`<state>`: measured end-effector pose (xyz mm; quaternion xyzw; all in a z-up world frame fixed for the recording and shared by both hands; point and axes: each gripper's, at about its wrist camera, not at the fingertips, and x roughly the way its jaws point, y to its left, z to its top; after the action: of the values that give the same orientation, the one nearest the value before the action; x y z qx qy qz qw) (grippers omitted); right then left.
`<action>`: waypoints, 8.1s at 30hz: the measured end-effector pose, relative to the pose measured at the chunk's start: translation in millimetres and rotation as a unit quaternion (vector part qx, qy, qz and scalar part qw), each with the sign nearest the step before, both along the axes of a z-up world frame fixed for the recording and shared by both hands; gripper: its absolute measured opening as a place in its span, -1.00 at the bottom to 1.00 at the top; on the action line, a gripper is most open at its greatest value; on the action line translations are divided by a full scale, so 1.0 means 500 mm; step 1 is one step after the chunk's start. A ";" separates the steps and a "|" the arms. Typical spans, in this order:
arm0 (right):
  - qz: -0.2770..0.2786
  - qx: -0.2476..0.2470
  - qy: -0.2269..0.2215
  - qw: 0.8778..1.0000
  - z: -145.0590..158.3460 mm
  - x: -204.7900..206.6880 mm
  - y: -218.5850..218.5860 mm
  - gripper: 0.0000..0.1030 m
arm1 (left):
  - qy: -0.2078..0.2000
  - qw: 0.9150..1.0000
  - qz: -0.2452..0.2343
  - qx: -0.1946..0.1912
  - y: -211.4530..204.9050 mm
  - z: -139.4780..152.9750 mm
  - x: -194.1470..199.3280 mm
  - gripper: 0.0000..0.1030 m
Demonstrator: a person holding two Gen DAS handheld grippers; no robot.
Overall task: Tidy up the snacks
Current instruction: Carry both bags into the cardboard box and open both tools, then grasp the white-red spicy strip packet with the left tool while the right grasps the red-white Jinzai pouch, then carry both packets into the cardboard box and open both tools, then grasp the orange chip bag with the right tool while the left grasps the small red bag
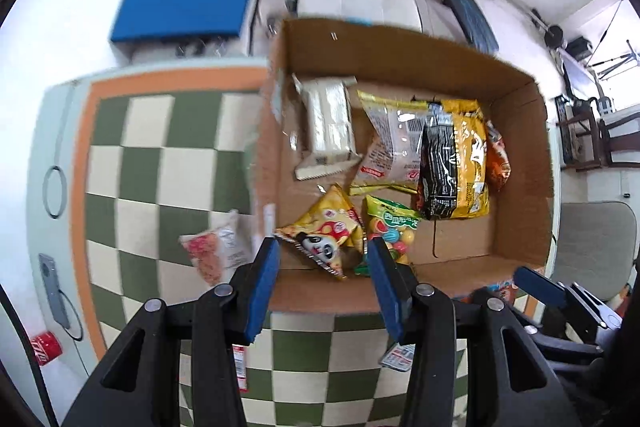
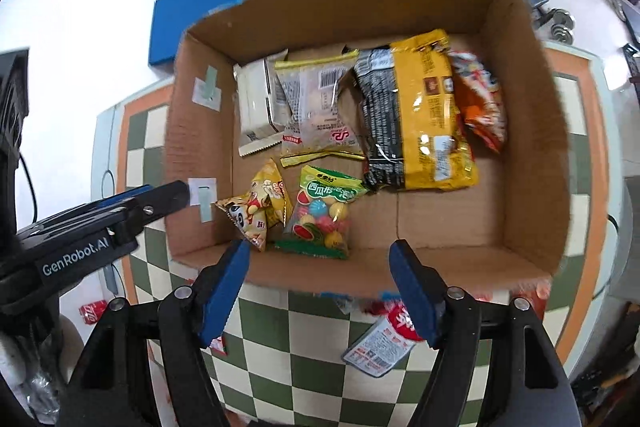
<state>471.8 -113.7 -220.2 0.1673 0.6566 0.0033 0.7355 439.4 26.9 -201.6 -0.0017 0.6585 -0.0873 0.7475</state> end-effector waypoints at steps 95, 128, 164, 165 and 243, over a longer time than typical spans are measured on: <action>-0.102 -0.019 0.054 0.993 -0.232 -0.367 -0.184 -0.41 | 0.102 0.994 -0.040 0.009 -0.120 -0.242 -0.304 -0.15; 0.010 -0.120 0.117 0.986 -0.322 -0.255 -0.064 -0.20 | 0.064 0.997 -0.037 -0.011 -0.137 -0.176 -0.279 -0.15; -0.035 -0.023 -0.049 0.998 0.002 -0.007 -0.252 -0.43 | 0.131 0.980 -0.022 -0.145 -0.291 -0.073 0.055 -0.15; -0.034 -0.024 -0.044 0.998 -0.008 -0.004 -0.251 -0.42 | 0.142 0.979 -0.017 -0.145 -0.293 -0.092 0.060 -0.15; -0.102 -0.054 0.053 0.992 -0.281 -0.293 -0.340 0.05 | -0.071 0.978 -0.182 0.069 -0.374 -0.222 -0.275 0.64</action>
<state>325.1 -283.5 -360.6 0.1938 0.6732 -0.1162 0.7041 301.7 -160.3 -312.6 0.1761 0.5973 -0.1766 0.7622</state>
